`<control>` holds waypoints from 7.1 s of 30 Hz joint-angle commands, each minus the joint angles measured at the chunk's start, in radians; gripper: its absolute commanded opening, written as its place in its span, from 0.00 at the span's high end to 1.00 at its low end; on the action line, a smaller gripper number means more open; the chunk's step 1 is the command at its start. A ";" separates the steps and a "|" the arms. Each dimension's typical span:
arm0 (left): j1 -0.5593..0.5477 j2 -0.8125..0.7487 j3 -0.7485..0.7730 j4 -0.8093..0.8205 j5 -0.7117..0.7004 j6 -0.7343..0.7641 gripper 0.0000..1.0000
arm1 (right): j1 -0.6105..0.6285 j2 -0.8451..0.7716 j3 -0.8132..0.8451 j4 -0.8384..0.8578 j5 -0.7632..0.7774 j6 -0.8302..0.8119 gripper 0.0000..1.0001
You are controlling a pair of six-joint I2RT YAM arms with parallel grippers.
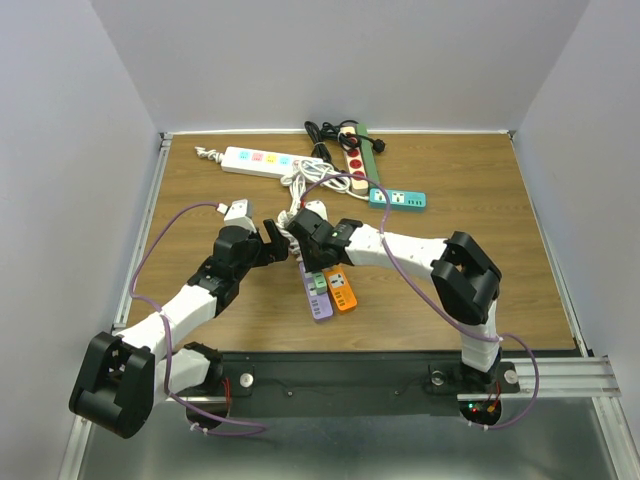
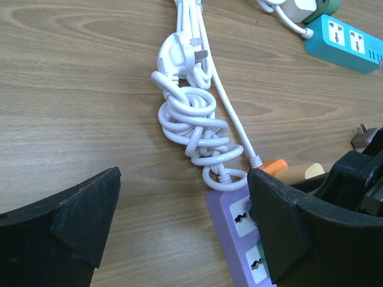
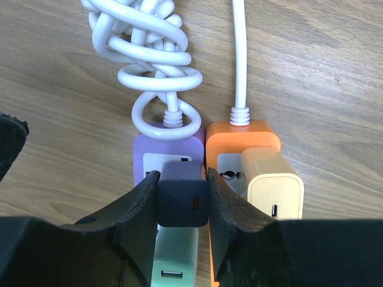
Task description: Insert the plug
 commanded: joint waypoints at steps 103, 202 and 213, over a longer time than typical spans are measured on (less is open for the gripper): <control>0.033 -0.047 -0.029 -0.083 -0.094 -0.100 0.06 | 0.146 0.156 -0.313 -0.165 -0.281 0.006 1.00; 0.035 0.349 0.109 -0.076 -0.024 -0.162 1.00 | 0.232 0.261 -0.274 -0.306 -0.387 -0.232 1.00; 0.035 0.344 0.118 -0.069 -0.018 -0.154 1.00 | 0.173 0.201 -0.095 -0.325 -0.200 -0.095 0.66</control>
